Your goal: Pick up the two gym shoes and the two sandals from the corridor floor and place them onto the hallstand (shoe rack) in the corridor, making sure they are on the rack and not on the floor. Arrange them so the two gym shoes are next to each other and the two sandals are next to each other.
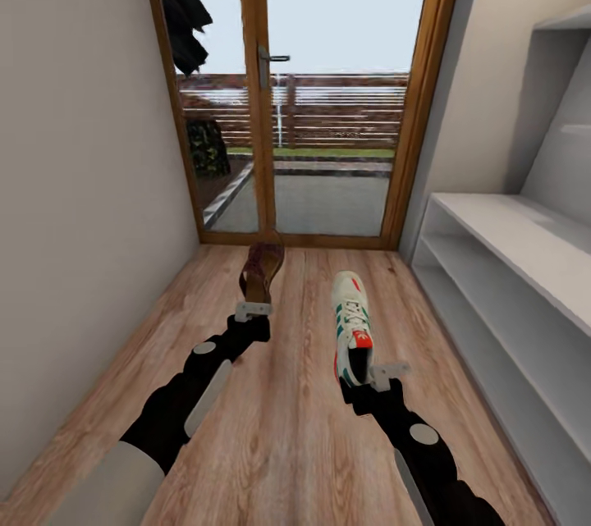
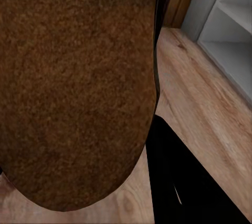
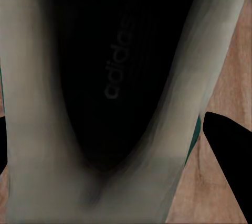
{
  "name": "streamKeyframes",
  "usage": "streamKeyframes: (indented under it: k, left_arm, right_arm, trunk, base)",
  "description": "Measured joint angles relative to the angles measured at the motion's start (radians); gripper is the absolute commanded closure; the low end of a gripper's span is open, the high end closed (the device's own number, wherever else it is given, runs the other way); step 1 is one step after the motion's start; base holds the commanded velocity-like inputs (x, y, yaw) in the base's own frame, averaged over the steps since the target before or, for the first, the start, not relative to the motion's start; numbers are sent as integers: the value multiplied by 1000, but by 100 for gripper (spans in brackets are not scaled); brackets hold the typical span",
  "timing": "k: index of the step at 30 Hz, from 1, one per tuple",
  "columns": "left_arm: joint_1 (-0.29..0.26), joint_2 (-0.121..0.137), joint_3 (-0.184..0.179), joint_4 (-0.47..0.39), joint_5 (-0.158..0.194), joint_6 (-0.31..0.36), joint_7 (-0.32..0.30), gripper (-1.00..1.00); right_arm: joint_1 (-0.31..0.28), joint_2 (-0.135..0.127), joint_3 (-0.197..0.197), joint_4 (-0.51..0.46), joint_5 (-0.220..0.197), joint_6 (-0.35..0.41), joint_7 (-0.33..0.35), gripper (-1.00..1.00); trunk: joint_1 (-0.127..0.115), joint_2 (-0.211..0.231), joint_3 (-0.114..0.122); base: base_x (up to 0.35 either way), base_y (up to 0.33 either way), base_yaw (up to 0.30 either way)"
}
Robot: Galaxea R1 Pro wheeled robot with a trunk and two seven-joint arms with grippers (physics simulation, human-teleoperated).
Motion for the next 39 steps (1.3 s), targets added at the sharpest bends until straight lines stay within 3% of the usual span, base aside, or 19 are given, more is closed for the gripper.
streamKeyframes:
  k: [3,32,39]
  left_arm:
    - [0,-11,-13,0,-1,6,0,100]
    - [0,-18,-15,0,-1,7,0,100]
    - [0,-19,-16,0,-1,7,0,100]
  right_arm:
    - [0,0,-1,0,0,0,0,100]
    - [0,-1,-16,-1,-11,-3,0,100]
    - [0,-1,-16,0,-11,-3,0,100]
  trunk:
    - [0,0,0]
    - [0,0,0]
    - [0,0,0]
  base:
    - [212,279,0]
    - [272,232,0]
    - [283,215,-178]
